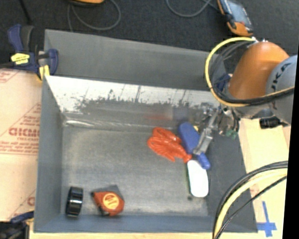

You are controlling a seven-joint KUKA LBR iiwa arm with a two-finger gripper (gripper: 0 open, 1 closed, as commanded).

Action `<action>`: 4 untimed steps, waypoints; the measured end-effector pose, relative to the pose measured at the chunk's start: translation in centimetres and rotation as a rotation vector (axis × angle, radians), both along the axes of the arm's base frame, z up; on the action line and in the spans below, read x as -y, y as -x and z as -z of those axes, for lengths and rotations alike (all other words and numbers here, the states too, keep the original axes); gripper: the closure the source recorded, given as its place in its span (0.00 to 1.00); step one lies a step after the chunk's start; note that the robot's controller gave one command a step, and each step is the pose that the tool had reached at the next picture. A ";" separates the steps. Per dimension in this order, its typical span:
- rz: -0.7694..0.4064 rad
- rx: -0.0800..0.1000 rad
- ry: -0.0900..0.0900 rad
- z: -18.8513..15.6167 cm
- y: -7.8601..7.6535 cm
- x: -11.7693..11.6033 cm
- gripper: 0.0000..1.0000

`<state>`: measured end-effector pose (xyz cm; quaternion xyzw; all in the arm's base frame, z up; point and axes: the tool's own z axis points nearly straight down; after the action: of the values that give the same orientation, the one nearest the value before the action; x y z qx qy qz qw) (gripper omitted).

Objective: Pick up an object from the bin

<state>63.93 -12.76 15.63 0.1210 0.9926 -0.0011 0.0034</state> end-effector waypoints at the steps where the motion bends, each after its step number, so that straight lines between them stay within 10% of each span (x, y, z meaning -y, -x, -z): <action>1: 0.214 0.005 -0.004 7.3 0.2 0.2 0.00; 2: 0.188 0.009 -0.008 7.8 -1.0 1.1 1.00; 4: 0.186 0.006 -0.008 7.5 -1.0 1.1 1.00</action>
Offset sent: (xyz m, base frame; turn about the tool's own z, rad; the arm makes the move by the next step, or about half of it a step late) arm 0.0045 -0.0139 -0.0863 0.1887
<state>64.92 -13.87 8.16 0.2126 0.9771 0.0029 0.0059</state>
